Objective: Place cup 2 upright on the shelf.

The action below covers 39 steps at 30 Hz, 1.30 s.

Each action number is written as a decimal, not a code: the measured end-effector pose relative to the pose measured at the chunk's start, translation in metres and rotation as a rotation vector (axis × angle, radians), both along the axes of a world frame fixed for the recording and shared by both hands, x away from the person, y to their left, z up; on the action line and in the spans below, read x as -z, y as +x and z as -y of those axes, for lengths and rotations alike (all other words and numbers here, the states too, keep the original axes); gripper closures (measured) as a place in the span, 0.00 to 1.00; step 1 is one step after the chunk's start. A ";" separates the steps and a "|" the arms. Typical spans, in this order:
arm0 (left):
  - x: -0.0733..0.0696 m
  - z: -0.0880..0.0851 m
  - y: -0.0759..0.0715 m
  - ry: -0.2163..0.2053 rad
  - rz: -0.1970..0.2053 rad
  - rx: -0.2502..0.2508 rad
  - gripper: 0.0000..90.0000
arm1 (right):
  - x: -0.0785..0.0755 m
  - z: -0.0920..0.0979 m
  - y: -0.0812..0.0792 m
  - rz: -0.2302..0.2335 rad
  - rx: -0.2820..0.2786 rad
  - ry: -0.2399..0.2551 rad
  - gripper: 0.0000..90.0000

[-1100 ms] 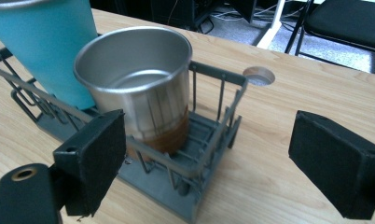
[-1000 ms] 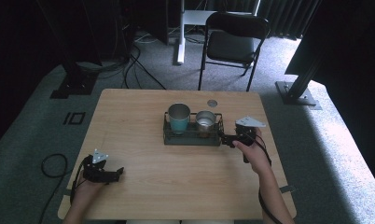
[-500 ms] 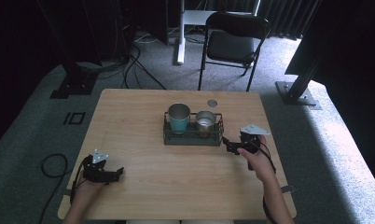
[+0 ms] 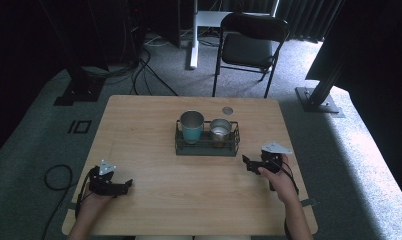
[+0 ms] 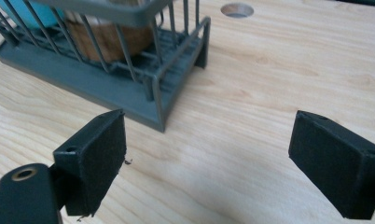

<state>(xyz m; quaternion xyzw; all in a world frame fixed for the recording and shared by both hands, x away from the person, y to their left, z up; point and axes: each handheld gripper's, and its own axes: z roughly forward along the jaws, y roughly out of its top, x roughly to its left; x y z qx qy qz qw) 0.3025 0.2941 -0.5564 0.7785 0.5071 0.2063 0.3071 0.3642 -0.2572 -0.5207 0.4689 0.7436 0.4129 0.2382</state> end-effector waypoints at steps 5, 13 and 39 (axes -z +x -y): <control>0.000 0.000 0.000 0.000 0.000 0.000 0.01 | 0.007 0.004 -0.004 -0.010 0.010 0.001 0.12; 0.000 0.000 0.000 0.000 0.000 0.000 0.01 | 0.019 0.010 -0.015 -0.031 0.018 -0.006 0.12; 0.000 0.000 0.000 0.000 0.000 0.000 0.01 | 0.031 0.037 -0.055 -0.065 0.108 -0.063 0.12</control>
